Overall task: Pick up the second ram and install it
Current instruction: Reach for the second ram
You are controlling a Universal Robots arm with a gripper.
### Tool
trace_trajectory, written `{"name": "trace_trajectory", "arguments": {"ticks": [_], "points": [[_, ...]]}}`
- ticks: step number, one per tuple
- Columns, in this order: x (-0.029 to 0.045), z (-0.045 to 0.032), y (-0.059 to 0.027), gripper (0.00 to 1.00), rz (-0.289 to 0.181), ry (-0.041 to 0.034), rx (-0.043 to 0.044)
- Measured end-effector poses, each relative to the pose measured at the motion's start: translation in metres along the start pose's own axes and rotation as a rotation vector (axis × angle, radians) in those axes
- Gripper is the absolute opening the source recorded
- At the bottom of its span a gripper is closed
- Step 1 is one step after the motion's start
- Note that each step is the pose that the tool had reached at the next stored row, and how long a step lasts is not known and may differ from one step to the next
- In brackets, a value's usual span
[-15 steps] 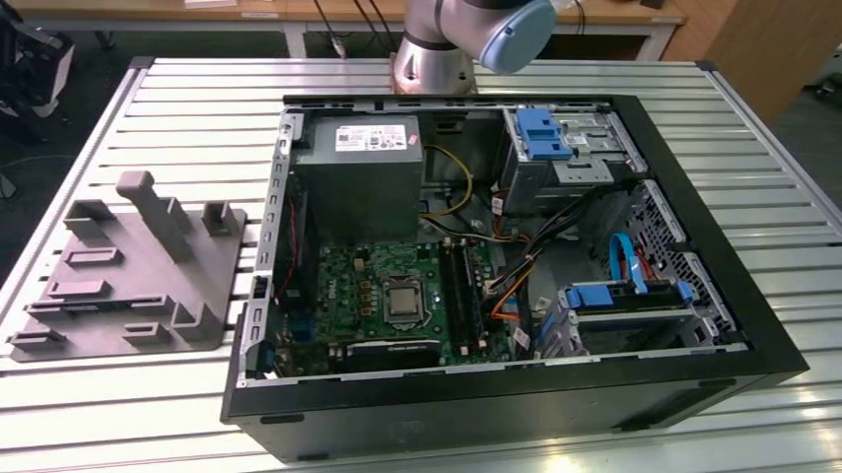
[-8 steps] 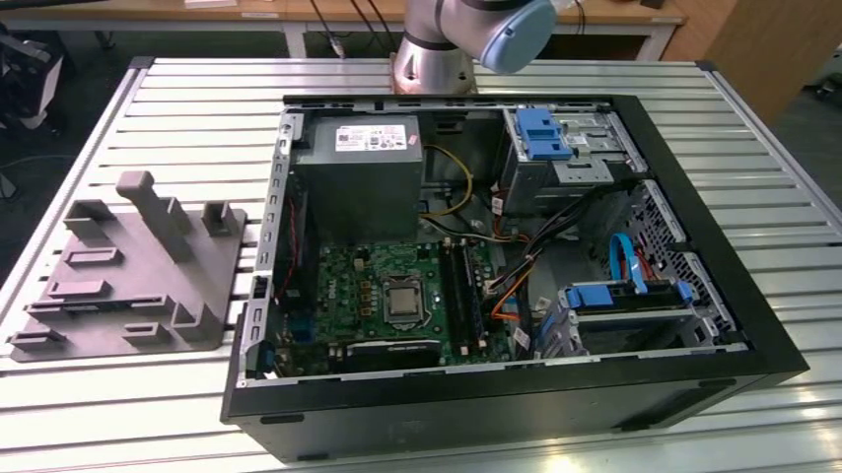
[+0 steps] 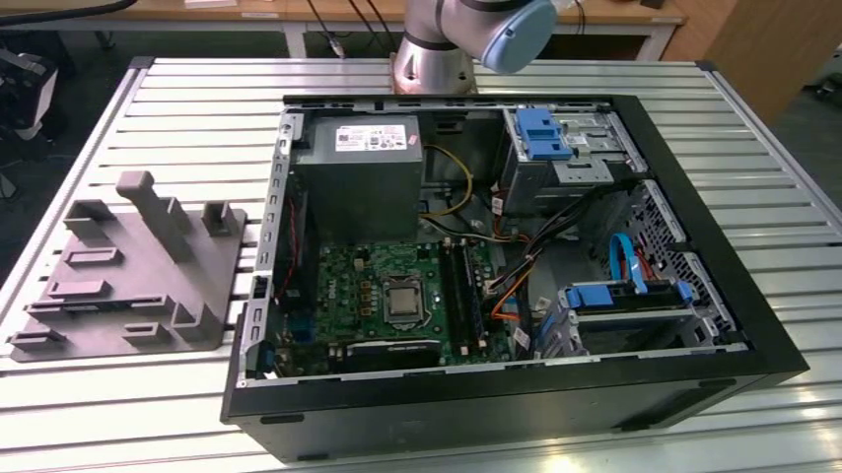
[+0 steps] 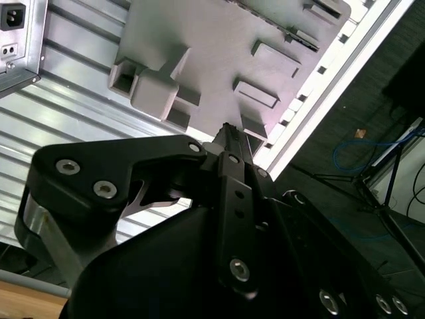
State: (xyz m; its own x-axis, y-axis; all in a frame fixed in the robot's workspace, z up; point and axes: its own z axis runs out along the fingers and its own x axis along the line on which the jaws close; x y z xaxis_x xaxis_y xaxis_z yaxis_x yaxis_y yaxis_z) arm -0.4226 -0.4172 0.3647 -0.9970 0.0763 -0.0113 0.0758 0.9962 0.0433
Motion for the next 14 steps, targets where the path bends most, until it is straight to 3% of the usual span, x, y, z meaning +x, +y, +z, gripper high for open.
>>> {"name": "trace_trajectory", "arguments": {"ticks": [8, 14], "points": [[0.0000, 0.0028, -0.0017, 0.10, 0.000, 0.0001, 0.0001], [-0.0005, 0.0096, -0.0113, 0.10, 0.000, 0.0000, 0.0000]]}}
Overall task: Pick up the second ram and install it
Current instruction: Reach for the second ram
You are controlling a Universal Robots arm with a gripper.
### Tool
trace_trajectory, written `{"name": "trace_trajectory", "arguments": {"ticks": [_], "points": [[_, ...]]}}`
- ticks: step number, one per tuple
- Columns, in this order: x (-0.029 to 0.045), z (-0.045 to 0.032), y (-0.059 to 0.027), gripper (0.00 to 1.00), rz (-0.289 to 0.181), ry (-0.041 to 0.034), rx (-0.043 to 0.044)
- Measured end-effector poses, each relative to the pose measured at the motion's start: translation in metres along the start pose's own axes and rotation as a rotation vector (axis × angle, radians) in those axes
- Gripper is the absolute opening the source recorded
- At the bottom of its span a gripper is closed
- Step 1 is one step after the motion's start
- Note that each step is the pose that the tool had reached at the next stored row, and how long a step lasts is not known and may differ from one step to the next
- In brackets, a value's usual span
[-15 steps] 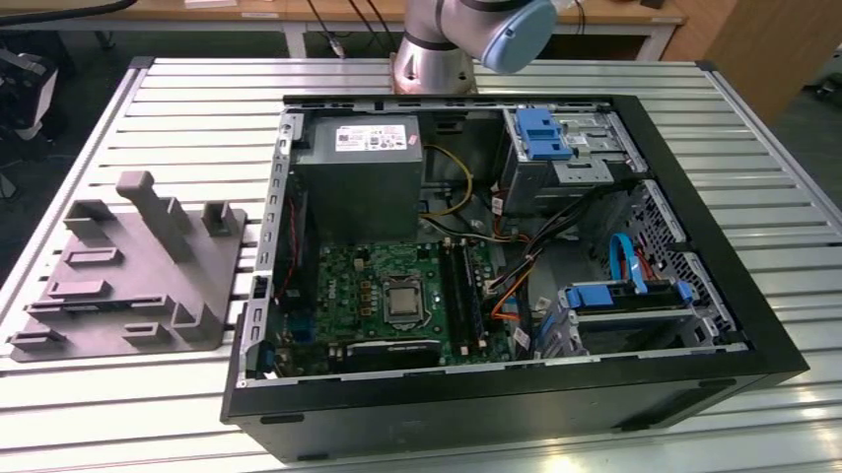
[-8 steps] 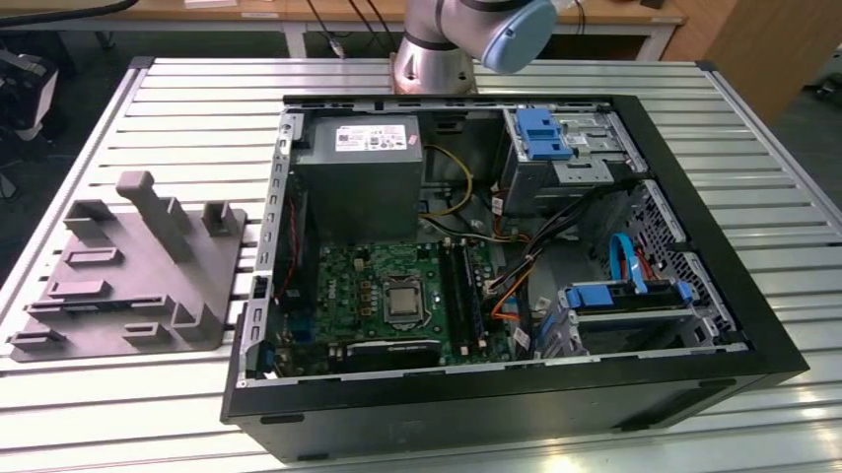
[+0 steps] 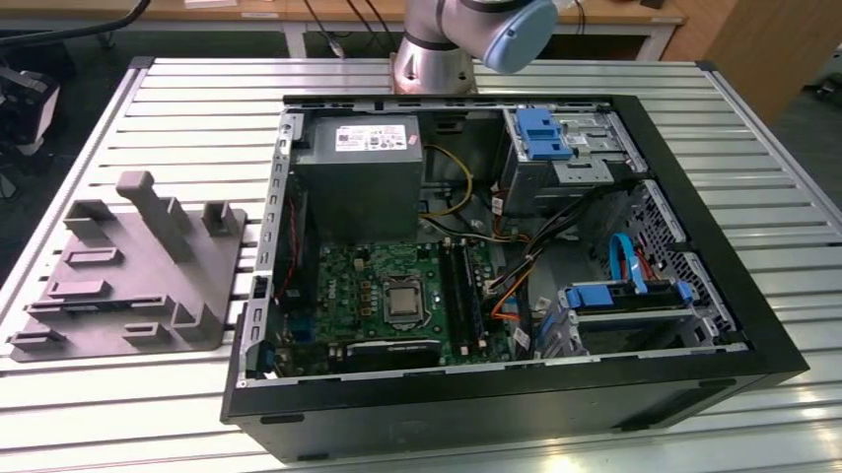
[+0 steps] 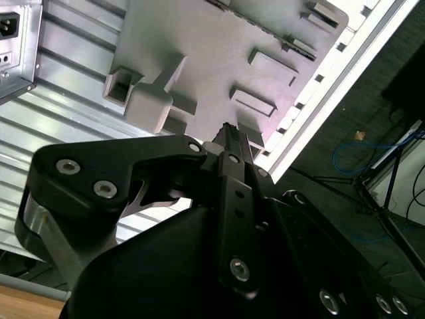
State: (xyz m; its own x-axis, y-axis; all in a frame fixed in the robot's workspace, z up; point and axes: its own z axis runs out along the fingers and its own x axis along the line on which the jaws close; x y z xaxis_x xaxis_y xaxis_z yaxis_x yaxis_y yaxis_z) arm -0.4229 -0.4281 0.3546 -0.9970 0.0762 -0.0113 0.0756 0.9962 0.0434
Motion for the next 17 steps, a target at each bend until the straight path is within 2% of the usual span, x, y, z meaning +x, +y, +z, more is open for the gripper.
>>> {"name": "trace_trajectory", "arguments": {"ticks": [9, 17], "points": [[-0.0001, 0.0125, -0.0144, 0.10, 0.000, -0.0001, -0.0001], [0.0008, 0.0228, -0.0207, 0.10, 0.000, 0.0000, 0.0001]]}}
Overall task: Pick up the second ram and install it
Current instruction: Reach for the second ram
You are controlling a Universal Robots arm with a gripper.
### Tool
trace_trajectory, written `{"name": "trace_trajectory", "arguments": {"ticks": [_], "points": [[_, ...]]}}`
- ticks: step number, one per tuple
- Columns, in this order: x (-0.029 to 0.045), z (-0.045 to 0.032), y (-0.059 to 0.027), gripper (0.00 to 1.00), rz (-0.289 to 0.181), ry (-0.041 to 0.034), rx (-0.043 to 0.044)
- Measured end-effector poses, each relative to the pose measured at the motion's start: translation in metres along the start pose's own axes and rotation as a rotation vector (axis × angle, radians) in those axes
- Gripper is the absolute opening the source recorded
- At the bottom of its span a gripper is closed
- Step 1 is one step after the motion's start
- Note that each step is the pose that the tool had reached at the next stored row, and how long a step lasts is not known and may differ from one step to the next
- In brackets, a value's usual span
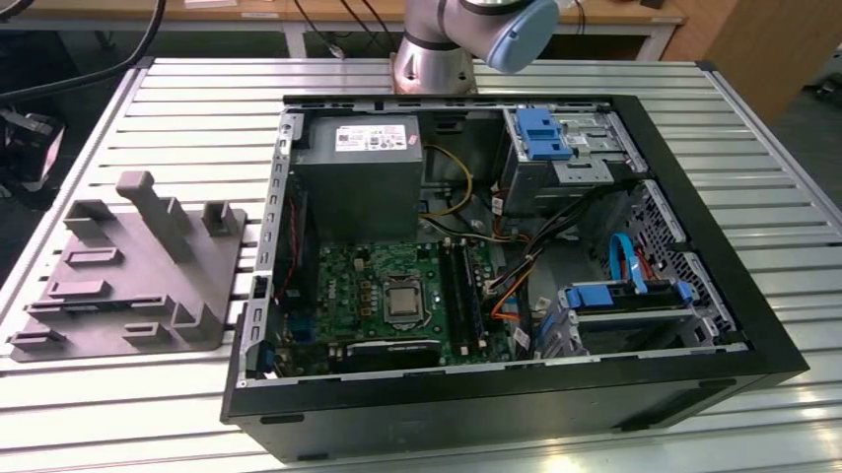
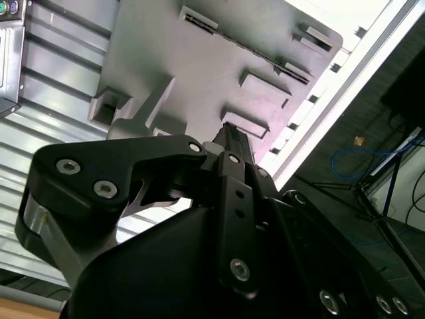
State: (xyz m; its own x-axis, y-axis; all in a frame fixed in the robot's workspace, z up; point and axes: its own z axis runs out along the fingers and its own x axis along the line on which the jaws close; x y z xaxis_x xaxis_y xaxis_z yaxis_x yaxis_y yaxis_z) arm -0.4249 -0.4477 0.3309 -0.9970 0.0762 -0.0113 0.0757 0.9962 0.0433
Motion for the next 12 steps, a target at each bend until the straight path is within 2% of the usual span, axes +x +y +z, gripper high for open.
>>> {"name": "trace_trajectory", "arguments": {"ticks": [12], "points": [[0.0010, 0.0146, -0.0070, 0.10, 0.000, 0.0000, 0.0000]]}}
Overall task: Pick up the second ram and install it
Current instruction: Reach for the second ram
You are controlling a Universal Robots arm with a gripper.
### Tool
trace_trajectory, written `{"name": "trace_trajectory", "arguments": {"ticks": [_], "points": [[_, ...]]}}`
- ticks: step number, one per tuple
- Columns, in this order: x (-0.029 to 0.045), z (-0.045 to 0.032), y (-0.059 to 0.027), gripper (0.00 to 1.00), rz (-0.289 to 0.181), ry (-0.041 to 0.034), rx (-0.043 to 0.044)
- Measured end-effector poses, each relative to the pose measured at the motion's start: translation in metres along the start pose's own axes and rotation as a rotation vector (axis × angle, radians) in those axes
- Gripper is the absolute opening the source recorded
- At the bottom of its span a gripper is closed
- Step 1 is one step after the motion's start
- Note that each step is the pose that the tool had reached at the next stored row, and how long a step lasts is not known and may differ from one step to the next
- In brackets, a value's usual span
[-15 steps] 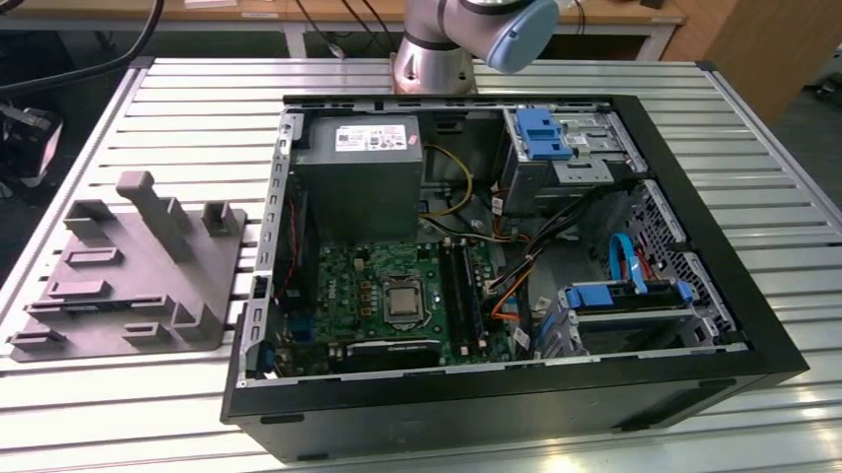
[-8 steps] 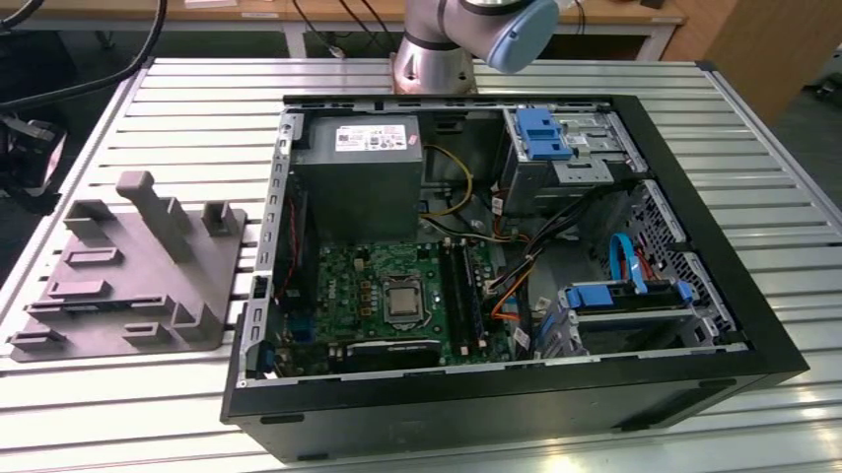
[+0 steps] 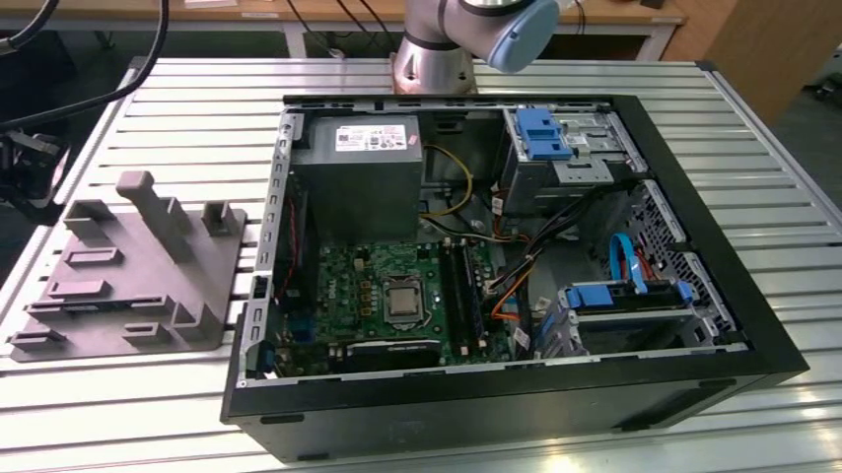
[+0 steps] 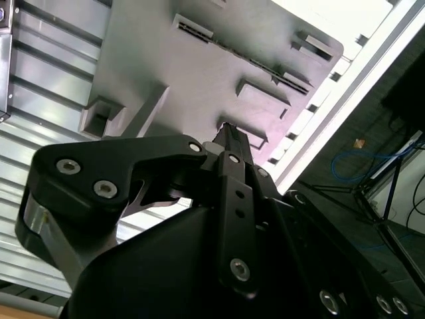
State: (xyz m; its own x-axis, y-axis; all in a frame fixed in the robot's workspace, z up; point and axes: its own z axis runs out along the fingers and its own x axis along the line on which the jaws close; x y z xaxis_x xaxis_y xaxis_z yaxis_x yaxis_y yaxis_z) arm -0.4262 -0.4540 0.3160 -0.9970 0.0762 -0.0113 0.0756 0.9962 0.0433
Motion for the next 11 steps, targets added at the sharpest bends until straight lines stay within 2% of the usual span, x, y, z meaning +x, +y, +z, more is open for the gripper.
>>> {"name": "trace_trajectory", "arguments": {"ticks": [5, 11], "points": [[0.0000, 0.0051, -0.0041, 0.10, 0.000, 0.0000, 0.0000], [-0.0003, 0.0072, -0.0106, 0.10, 0.000, 0.0000, 0.0000]]}}
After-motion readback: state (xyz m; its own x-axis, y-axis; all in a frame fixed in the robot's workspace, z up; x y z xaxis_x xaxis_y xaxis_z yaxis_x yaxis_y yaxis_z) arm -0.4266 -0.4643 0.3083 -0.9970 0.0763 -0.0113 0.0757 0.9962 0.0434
